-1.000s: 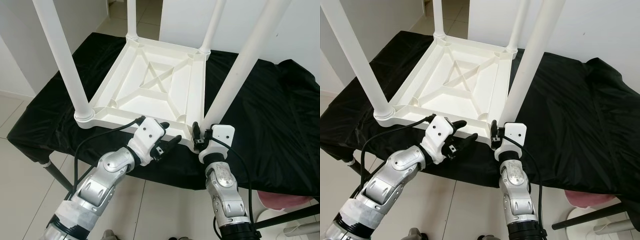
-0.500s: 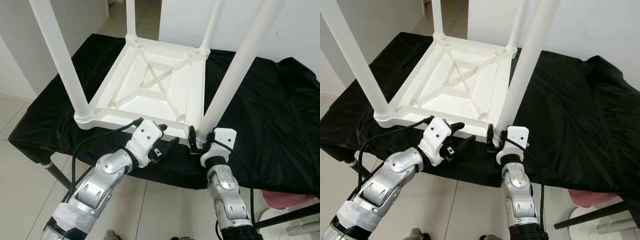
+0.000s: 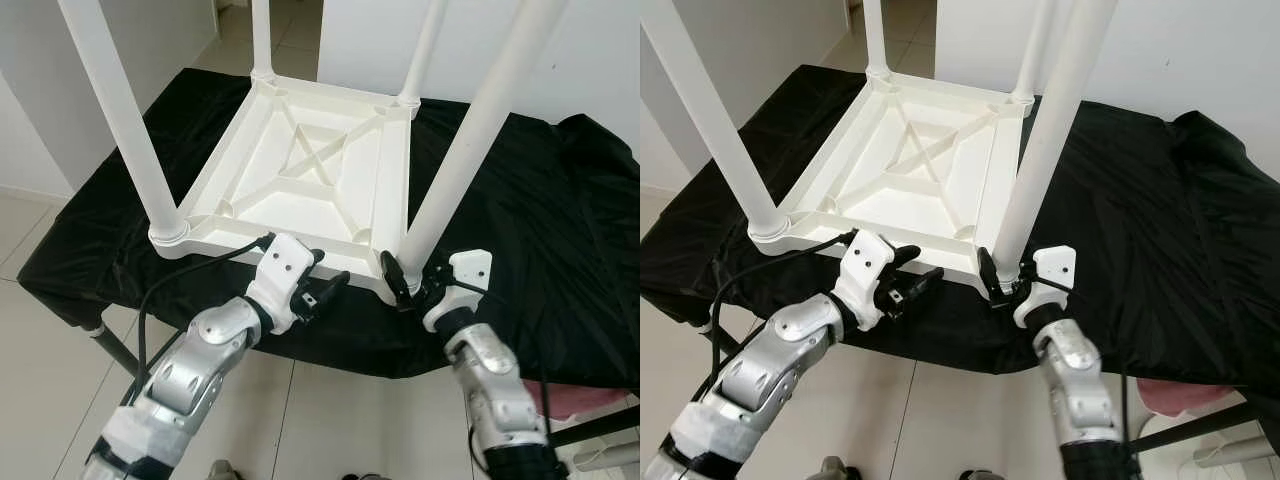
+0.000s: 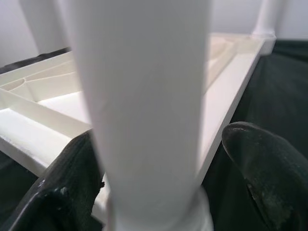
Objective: Building children table
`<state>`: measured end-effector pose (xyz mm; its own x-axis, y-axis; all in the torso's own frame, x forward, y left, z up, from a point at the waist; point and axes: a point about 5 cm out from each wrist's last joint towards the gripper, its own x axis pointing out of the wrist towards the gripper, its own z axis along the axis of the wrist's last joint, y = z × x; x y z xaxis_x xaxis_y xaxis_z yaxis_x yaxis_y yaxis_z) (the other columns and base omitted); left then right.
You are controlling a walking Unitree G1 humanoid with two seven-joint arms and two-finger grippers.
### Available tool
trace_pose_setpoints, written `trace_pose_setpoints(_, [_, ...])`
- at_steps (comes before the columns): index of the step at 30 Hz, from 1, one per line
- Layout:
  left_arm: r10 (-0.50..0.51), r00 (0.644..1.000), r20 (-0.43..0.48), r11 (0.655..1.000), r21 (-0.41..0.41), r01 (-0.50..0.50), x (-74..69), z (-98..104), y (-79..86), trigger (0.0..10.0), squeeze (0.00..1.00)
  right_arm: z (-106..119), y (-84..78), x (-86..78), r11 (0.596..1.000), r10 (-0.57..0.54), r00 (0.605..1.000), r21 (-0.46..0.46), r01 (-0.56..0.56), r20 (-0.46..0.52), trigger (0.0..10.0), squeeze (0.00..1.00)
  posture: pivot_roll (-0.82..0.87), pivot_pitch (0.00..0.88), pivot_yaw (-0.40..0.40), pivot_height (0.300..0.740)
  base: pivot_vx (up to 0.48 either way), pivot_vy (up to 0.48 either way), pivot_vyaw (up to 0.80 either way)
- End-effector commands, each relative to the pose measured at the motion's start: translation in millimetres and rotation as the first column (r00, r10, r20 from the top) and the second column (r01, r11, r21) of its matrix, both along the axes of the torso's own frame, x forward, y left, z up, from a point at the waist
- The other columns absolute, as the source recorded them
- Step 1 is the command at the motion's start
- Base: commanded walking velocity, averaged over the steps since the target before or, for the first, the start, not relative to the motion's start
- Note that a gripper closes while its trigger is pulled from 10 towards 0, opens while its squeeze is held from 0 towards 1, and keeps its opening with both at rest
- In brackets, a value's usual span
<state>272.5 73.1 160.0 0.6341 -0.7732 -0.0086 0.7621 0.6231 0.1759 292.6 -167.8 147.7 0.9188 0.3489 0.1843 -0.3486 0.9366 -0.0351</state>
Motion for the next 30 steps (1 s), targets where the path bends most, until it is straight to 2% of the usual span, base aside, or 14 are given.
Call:
trace_pose_setpoints(1, [-0.136, 0.991, -0.002, 0.99, 0.037, 0.136, -8.4, -1.9, -6.6, 10.0, 0.0, -3.7, -4.6, 1.6, 1.0, 0.03, 0.999, 0.01, -0.03, -0.025, 10.0, 0.0, 0.04, 0.083, -0.058, 0.74, 0.0, 0.0, 0.0])
trace_pose_setpoints(3, [-0.146, 0.989, -0.007, 0.988, 0.045, 0.146, -9.2, -3.0, -7.2, 10.0, 0.0, -3.0, -5.8, 2.6, 0.999, 0.042, 0.999, 0.003, -0.042, -0.023, 10.0, 0.0, 0.04, 0.083, -0.058, 0.74, 0.0, 0.0, 0.0])
trace_pose_setpoints(4, [-0.149, 0.988, -0.037, 0.988, 0.025, 0.15, -11.1, -3.4, -8.8, 10.0, 0.0, -2.8, -5.0, 5.0, 0.994, 0.109, 0.994, -0.029, -0.109, -0.031, 10.0, 0.0, 0.04, 0.081, -0.058, 0.74, 0.0, 0.0, 0.0])
trace_pose_setpoints(7, [-0.149, 0.988, -0.044, 0.988, 0.021, 0.15, -12.0, -3.5, -9.7, 10.0, 0.0, -3.5, -4.2, 6.6, 0.987, 0.152, 0.987, -0.046, -0.154, -0.042, 10.0, 0.0, 0.04, 0.077, -0.062, 0.74, 0.0, 0.0, 0.0])
trace_pose_setpoints(8, [-0.146, 0.987, -0.06, 0.989, 0.026, 0.148, -11.9, -5.3, -10.4, 10.0, 0.0, -5.2, -2.7, 9.8, 0.973, 0.209, 0.976, -0.086, -0.214, -0.057, 10.0, 0.0, 0.04, 0.073, -0.061, 0.74, 0.0, 0.0, 0.0])
trace_pose_setpoints(13, [-0.158, 0.983, -0.096, 0.987, 0.019, 0.161, -13.6, -7.7, -11.6, 10.0, 0.0, -5.1, -4.3, 15.4, 0.965, 0.236, 0.97, -0.099, -0.241, -0.064, 10.0, 0.0, 0.05, 0.069, -0.062, 0.74, 0.0, 0.0, 0.0])
trace_pose_setpoints(14, [-0.16, 0.983, -0.092, 0.987, 0.02, 0.162, -13.8, -7.4, -12.1, 10.0, 0.0, -5.5, -5.0, 16.8, 0.963, 0.243, 0.968, -0.102, -0.249, -0.068, 4.8, 0.0, 0.05, 0.066, -0.065, 0.74, 0.0, 0.0, 0.0])
trace_pose_setpoints(17, [-0.16, 0.983, -0.086, 0.987, 0.021, 0.162, -13.8, -7.1, -12.3, 10.0, 0.0, -5.8, -5.6, 17.7, 0.961, 0.25, 0.966, -0.105, -0.256, -0.07, 4.8, 0.0, 0.05, 0.066, -0.065, 0.74, 0.0, 0.0, 0.0])
trace_pose_setpoints(18, [-0.139, 0.987, -0.083, 0.989, 0.039, 0.142, -12.4, -9.2, -12.1, 10.0, 0.0, -10.4, -6.2, 17.7, 0.957, 0.26, 0.962, -0.108, -0.269, -0.087, 0.0, 0.0, 0.05, 0.062, -0.069, 0.74, 0.0, 0.0, 0.0])
trace_pose_setpoints(21, [-0.099, 0.994, -0.038, 0.991, 0.088, 0.102, -11.0, -10.5, -11.6, 10.0, 0.0, -18.7, -9.1, 17.6, 0.957, 0.259, 0.958, -0.101, -0.271, -0.12, 0.0, 0.0, 0.06, 0.057, -0.074, 0.74, 0.0, 0.0, 0.0])
trace_pose_setpoints(28, [-0.079, 0.997, -0.02, 0.992, 0.094, 0.081, -11.1, -9.6, -13.7, 10.0, 0.0, -24.7, -10.1, 17.7, 0.963, 0.245, 0.961, -0.086, -0.257, -0.13, 0.0, 0.0, 0.06, 0.054, -0.076, 0.74, 0.0, 0.0, 0.0])
trace_pose_setpoints(29, [-0.069, 0.998, -0.007, 0.993, 0.096, 0.069, -10.6, -9.0, -14.2, 10.0, 0.0, -25.8, -9.0, 17.5, 0.965, 0.241, 0.962, -0.072, -0.251, -0.131, 9.6, 0.0, 0.05, 0.054, -0.077, 0.74, 0.0, 0.0, 0.0])
trace_pose_setpoints(30, [-0.068, 0.998, -0.004, 0.993, 0.095, 0.068, -10.6, -9.1, -14.5, 10.0, 0.0, -26.0, -8.8, 17.3, 0.971, 0.219, 0.967, -0.066, -0.229, -0.13, 10.0, 0.0, 0.05, 0.052, -0.075, 0.74, 0.0, 0.0, 0.0])
